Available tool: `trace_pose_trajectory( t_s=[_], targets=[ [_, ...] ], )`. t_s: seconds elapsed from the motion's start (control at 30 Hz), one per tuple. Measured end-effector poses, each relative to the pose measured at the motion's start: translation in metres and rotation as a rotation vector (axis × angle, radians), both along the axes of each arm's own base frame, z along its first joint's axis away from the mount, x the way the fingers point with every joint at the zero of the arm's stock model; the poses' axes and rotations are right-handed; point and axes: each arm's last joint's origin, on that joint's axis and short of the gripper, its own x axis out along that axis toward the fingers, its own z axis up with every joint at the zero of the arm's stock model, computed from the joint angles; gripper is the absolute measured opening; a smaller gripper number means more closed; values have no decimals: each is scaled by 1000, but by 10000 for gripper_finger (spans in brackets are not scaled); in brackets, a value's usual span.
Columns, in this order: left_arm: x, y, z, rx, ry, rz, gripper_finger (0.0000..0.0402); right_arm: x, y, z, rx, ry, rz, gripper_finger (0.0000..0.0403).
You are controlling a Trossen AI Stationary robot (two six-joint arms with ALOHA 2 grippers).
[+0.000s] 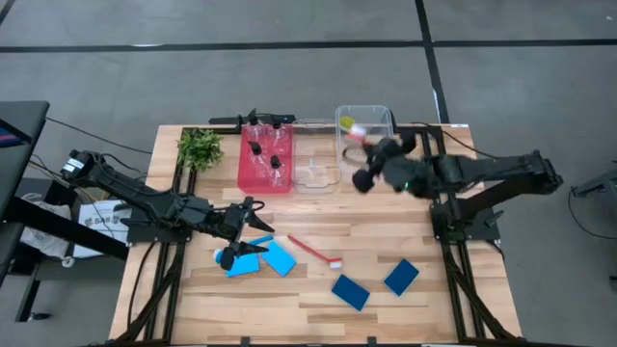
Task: Pick & Place Kitchen Sink Supplies
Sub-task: Put the right red dish brush into the right transparent bin, then put the red dish brush into the right transparent bin
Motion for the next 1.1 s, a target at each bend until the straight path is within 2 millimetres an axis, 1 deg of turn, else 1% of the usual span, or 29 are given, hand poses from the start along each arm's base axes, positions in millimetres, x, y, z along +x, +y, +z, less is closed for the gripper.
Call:
trace_pose_trajectory(
  t_s=[0.1, 0.2, 0.4, 0.53, 0.63, 0.73, 0.9, 1.1],
  targets=[
    [0, 0, 0, 0, 0, 0, 250, -4, -24, 2, -23, 12, -108, 14],
    [0, 0, 0, 0, 0, 0, 250, -2, -46, -2, -30, 49, -201, 10],
    [0, 0, 0, 0, 0, 0, 250, 12, -83, -19, 33, 114, -271, 34],
    [0, 0, 0, 0, 0, 0, 250, 20, -100, -32, 62, 143, -340, 30],
    [0, 0, 0, 0, 0, 0, 250, 24, -106, -38, 72, 161, -361, 26],
    [0, 0, 0, 0, 0, 0, 250, 26, -108, -41, 93, 180, -344, 31],
    [0, 0, 0, 0, 0, 0, 250, 24, -106, -43, 125, 205, -306, 60],
    [0, 0, 0, 0, 0, 0, 250, 19, -104, -44, 139, 237, -304, 93]
  ],
)
